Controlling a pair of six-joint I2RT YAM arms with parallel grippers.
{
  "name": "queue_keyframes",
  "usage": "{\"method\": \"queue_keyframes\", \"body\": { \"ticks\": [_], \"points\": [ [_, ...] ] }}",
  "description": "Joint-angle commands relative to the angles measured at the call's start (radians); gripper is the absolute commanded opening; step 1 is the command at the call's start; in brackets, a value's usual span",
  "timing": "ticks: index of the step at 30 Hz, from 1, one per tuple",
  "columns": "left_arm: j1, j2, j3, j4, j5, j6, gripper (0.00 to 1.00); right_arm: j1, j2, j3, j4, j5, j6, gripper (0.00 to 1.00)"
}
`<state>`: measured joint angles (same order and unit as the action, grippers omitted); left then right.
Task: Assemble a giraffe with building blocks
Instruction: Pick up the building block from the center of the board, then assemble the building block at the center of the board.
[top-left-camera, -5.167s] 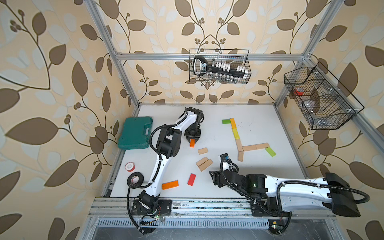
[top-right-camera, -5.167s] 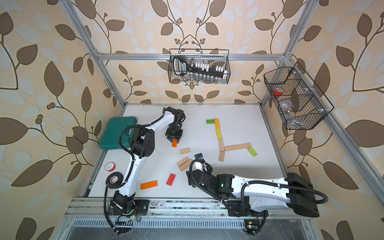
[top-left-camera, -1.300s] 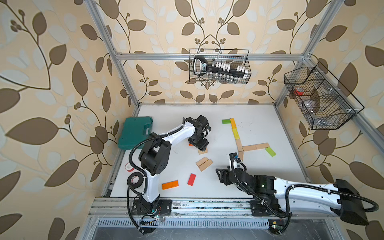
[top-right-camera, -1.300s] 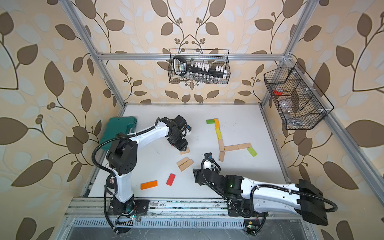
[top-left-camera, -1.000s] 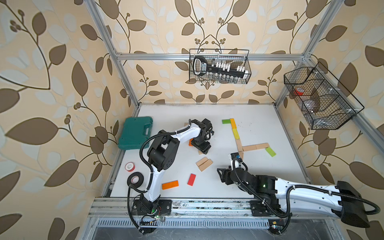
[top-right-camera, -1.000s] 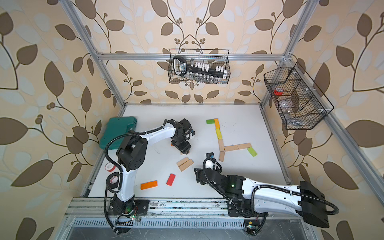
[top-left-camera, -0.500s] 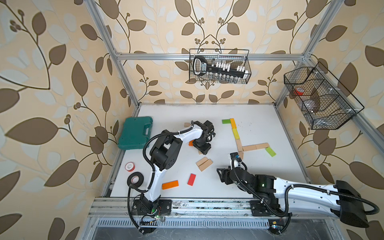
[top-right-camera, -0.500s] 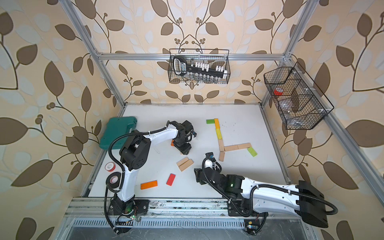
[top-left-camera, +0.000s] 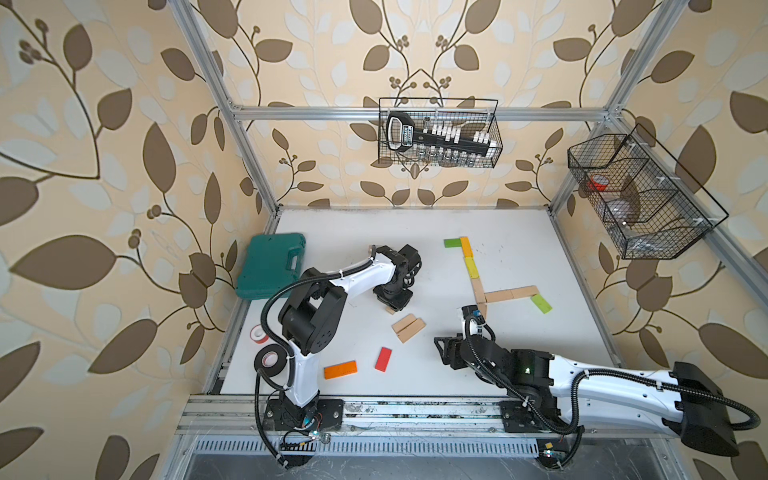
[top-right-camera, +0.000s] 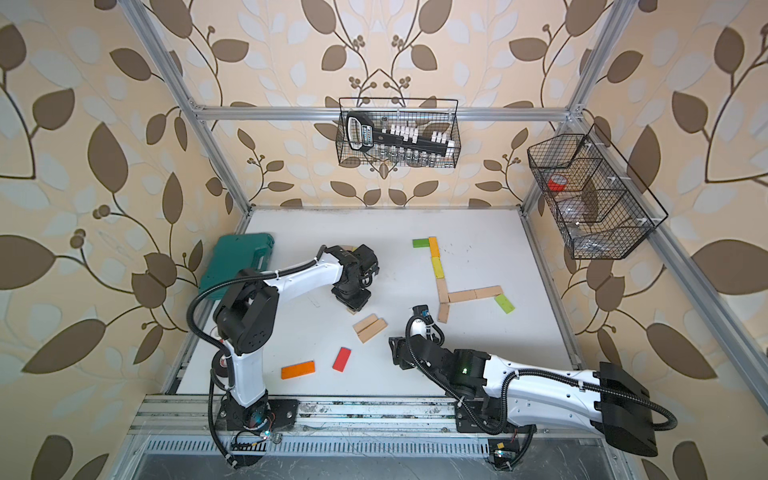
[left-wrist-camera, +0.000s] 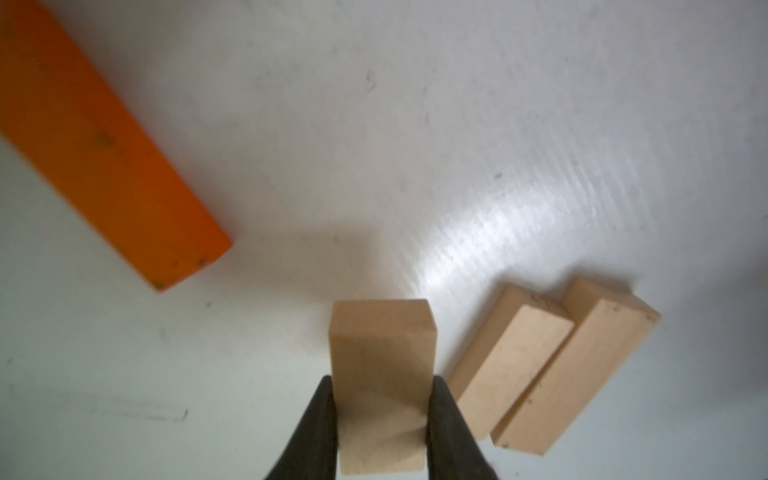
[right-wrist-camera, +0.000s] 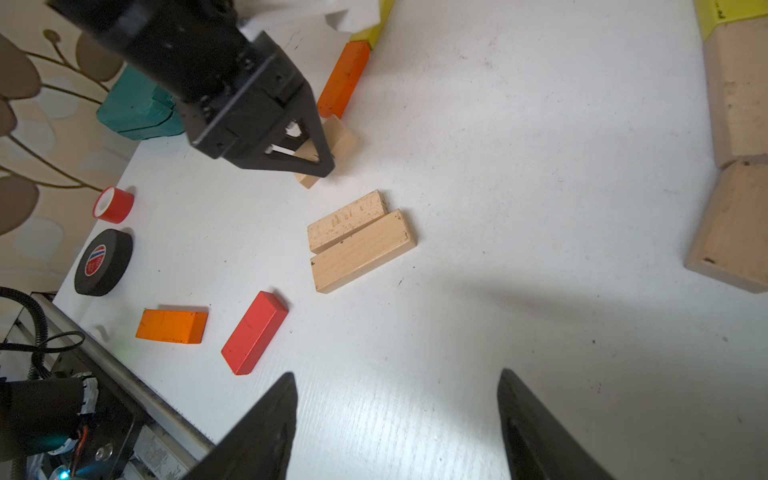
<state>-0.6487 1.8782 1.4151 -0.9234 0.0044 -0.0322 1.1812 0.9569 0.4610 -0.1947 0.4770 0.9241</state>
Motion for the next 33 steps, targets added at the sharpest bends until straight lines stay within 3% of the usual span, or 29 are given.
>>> {"method": "queue_keyframes", "body": {
  "ticks": [1, 6, 12, 26, 29, 33],
  "points": [
    [-0.001, -0.104, -0.036, -0.079, -0.052, -0.127, 0.23, -0.005, -0.004, 0.042, -0.023, -0.006, 0.03, 0.72],
    [0.031, -0.107, -0.101, -0.055, -0.044, -0.214, 0.18, -0.003, 0.036, 0.069, -0.02, -0.021, 0.036, 0.72],
    [0.083, -0.086, -0.145, 0.022, 0.017, -0.276, 0.19, 0.001, 0.041, 0.08, -0.033, -0.031, 0.05, 0.72],
    [0.136, 0.056, -0.111, 0.09, 0.08, -0.275, 0.24, 0.003, 0.016, 0.083, -0.058, -0.023, 0.057, 0.72],
    [0.144, 0.072, -0.093, 0.087, 0.082, -0.27, 0.3, 0.003, 0.017, 0.084, -0.06, -0.023, 0.058, 0.72],
    [0.148, 0.084, -0.069, 0.072, 0.081, -0.26, 0.46, 0.003, 0.018, 0.085, -0.06, -0.018, 0.054, 0.72]
  ]
}}
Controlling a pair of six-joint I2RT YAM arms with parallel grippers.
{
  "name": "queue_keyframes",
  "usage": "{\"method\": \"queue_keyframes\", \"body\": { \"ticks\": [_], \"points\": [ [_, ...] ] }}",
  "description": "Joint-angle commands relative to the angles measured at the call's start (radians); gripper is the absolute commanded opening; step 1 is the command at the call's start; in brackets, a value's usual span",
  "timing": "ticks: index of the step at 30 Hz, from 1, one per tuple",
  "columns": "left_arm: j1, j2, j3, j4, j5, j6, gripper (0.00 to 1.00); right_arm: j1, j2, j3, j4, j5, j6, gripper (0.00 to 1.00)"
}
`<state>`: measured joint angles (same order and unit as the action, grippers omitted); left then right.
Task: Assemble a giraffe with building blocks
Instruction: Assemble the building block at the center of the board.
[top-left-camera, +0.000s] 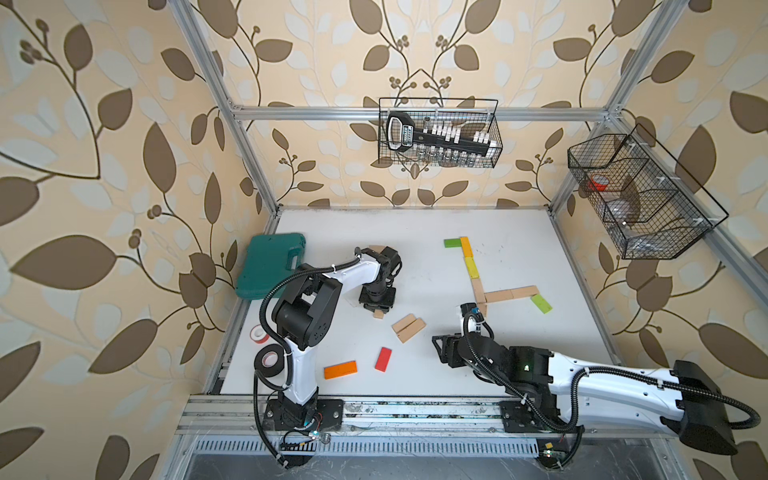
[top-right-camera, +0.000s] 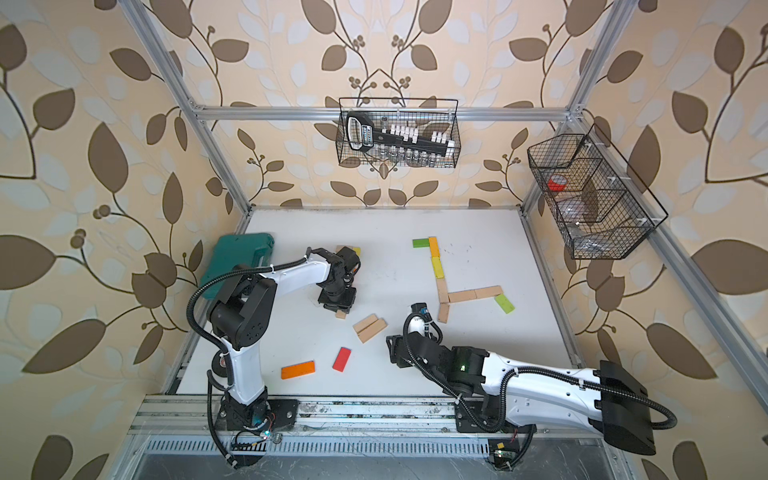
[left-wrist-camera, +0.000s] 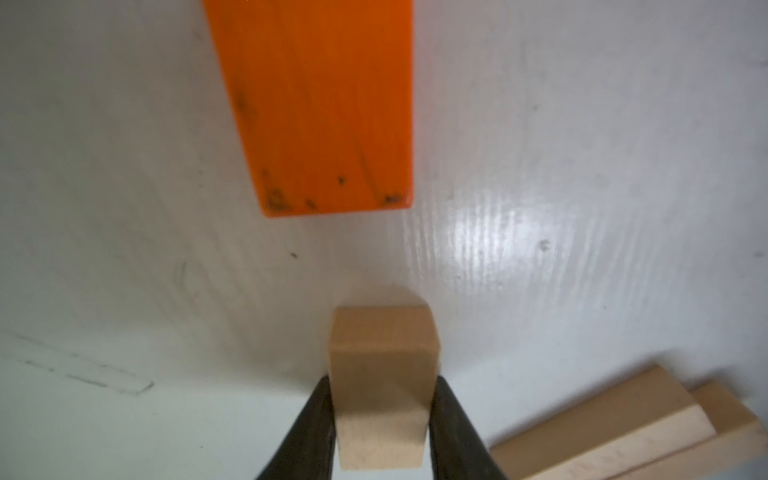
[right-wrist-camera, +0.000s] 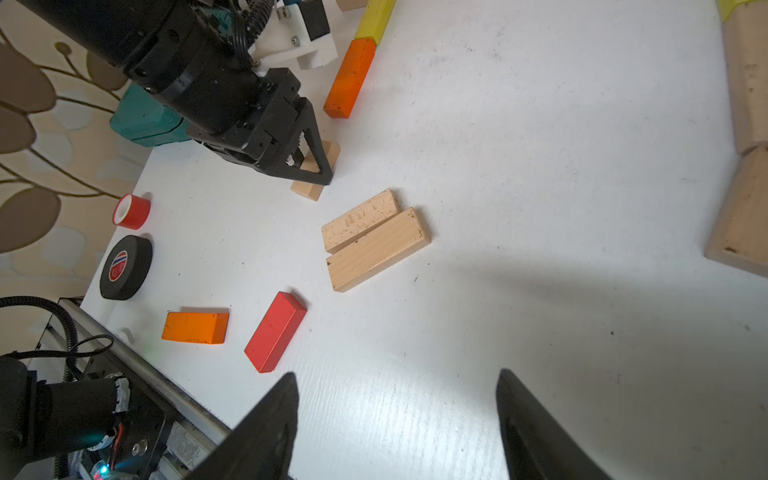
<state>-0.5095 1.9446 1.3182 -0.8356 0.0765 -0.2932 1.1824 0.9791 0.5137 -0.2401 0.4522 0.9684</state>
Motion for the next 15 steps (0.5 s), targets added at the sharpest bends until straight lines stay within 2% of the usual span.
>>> {"method": "queue_keyframes", "body": {
  "ticks": [1, 4, 7, 15],
  "points": [
    [0.008, 0.017, 0.032, -0.019, 0.005, 0.001, 0.49, 0.001, -0.003, 0.034, -0.015, 0.007, 0.01, 0.72],
    [0.008, 0.004, 0.034, -0.028, 0.002, 0.001, 0.54, 0.002, -0.001, 0.032, -0.014, 0.007, 0.009, 0.72],
    [0.008, -0.016, 0.032, -0.036, 0.013, 0.003, 0.55, 0.001, 0.0, 0.029, -0.014, 0.006, 0.013, 0.72],
    [0.009, -0.008, 0.047, -0.062, 0.003, 0.014, 0.44, 0.002, 0.016, 0.028, -0.006, 0.003, 0.011, 0.72]
  ]
}}
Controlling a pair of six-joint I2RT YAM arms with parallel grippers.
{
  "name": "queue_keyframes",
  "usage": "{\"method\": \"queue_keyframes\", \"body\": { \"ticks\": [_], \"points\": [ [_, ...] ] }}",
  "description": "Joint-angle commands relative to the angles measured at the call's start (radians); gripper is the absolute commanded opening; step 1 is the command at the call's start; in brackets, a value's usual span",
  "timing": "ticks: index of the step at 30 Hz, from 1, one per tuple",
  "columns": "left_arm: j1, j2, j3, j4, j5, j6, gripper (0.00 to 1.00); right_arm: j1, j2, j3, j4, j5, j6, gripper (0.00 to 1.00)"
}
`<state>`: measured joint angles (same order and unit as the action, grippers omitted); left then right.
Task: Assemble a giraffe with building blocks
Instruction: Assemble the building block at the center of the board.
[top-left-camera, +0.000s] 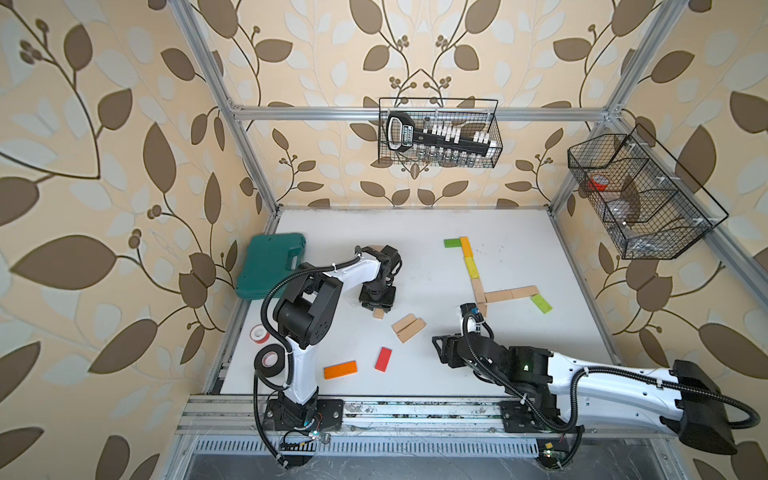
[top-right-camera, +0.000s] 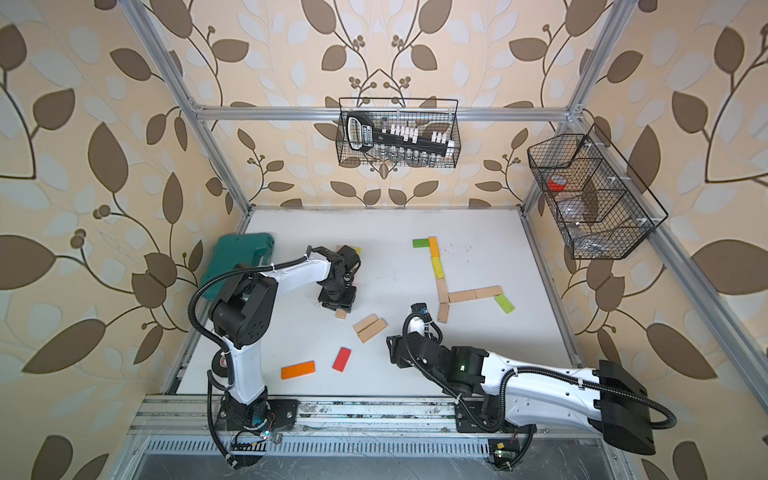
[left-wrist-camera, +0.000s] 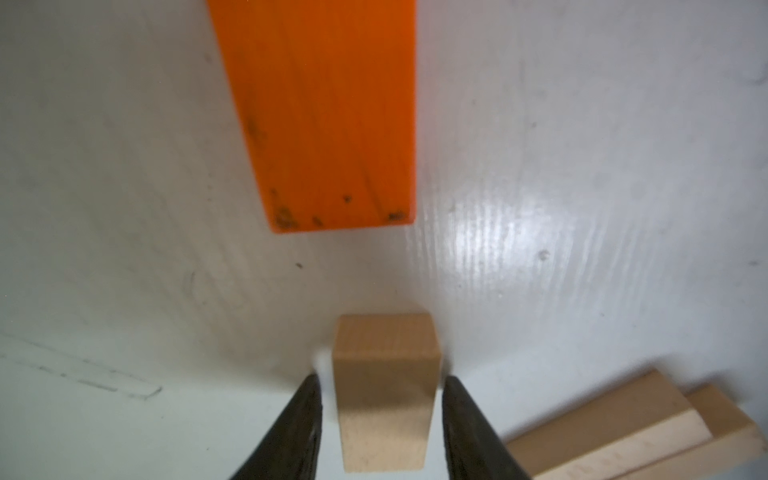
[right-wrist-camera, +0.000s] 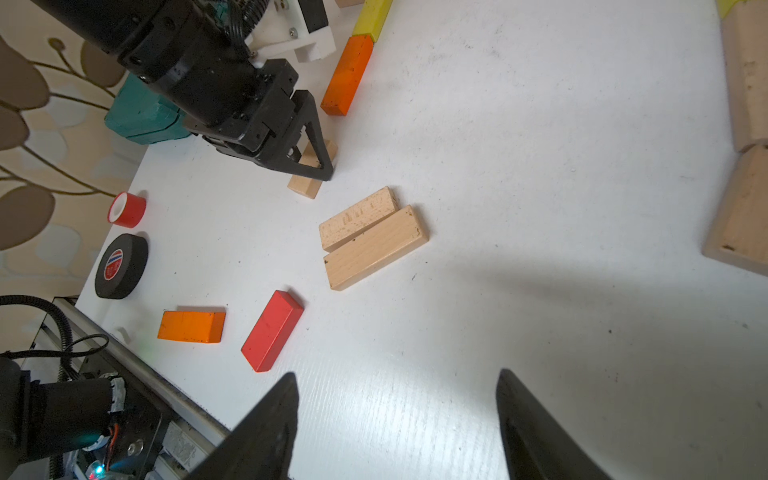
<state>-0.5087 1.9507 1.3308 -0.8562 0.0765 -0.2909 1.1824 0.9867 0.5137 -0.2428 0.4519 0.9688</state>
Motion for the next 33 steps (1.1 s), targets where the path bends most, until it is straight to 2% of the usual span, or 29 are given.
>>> {"method": "queue_keyframes", "body": {
  "ticks": [1, 16, 33],
  "points": [
    [0.009, -0.009, 0.036, -0.04, -0.002, 0.01, 0.43, 0.001, 0.008, 0.028, -0.002, 0.005, 0.011, 0.72],
    [0.041, 0.085, 0.112, -0.044, -0.021, 0.006, 0.27, 0.001, -0.006, 0.011, -0.003, 0.024, -0.006, 0.72],
    [0.068, 0.131, 0.167, -0.055, -0.011, 0.005, 0.29, -0.001, -0.016, 0.0, -0.002, 0.031, -0.015, 0.72]
  ]
}}
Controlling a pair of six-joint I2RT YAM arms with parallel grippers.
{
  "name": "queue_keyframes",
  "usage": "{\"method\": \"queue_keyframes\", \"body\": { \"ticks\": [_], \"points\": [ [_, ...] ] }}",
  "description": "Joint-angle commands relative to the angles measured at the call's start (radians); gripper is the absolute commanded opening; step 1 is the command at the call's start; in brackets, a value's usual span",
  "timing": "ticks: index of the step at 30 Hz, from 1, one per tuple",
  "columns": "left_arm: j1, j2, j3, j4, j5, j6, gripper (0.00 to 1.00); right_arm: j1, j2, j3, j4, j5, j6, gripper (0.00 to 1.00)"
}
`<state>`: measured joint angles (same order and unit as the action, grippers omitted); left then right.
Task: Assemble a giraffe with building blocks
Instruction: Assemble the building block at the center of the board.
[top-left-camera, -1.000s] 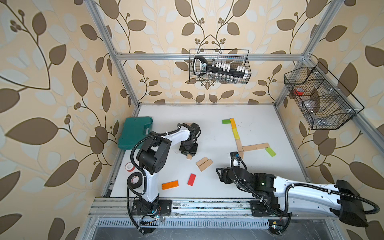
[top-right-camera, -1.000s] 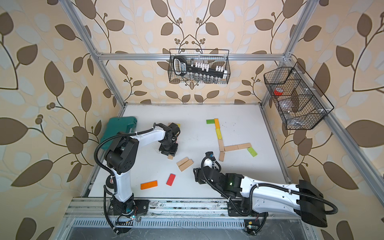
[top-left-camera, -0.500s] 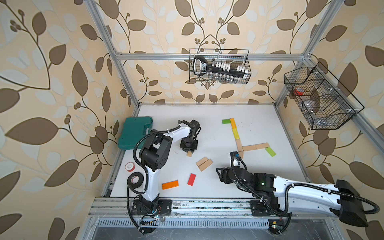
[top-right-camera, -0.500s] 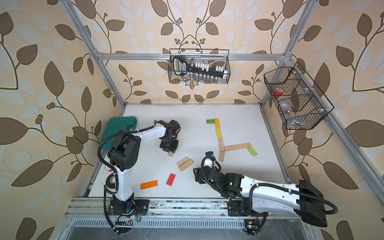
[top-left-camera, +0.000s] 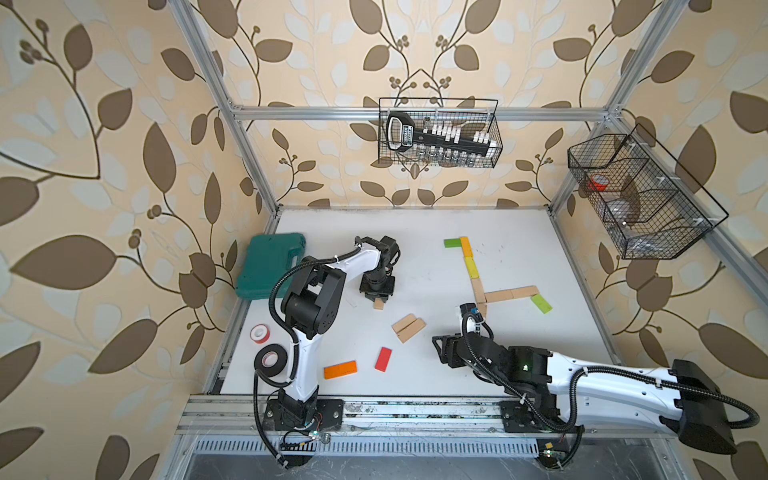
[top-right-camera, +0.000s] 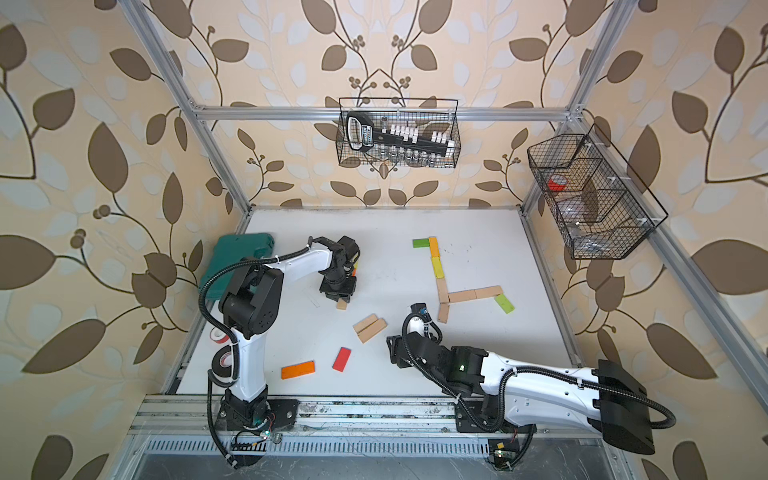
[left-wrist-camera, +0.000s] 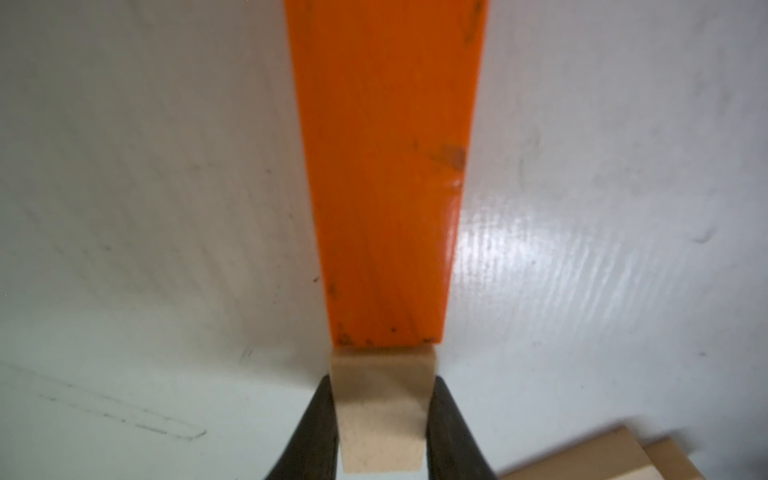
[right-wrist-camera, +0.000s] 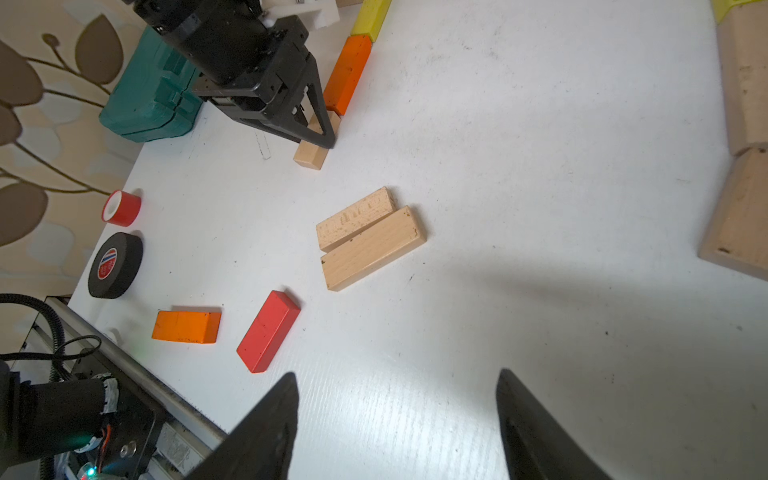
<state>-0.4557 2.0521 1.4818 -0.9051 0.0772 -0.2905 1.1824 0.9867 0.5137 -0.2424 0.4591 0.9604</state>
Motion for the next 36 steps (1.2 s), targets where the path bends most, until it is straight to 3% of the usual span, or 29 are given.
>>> {"method": "queue_keyframes", "body": {
  "ticks": [1, 25, 31, 36],
  "points": [
    [0.015, 0.034, 0.019, -0.007, -0.011, 0.004, 0.29, 0.0, -0.016, -0.001, -0.003, 0.026, -0.006, 0.72],
    [0.015, 0.039, 0.044, -0.011, 0.01, 0.009, 0.45, -0.003, 0.004, 0.006, 0.002, 0.02, -0.006, 0.72],
    [0.015, -0.007, 0.043, -0.02, -0.006, 0.004, 0.58, -0.001, 0.001, 0.008, 0.0, 0.022, -0.009, 0.73],
    [0.002, -0.133, 0.039, -0.036, -0.025, 0.011, 0.71, -0.001, 0.002, 0.021, -0.013, 0.031, -0.018, 0.75]
  ]
}}
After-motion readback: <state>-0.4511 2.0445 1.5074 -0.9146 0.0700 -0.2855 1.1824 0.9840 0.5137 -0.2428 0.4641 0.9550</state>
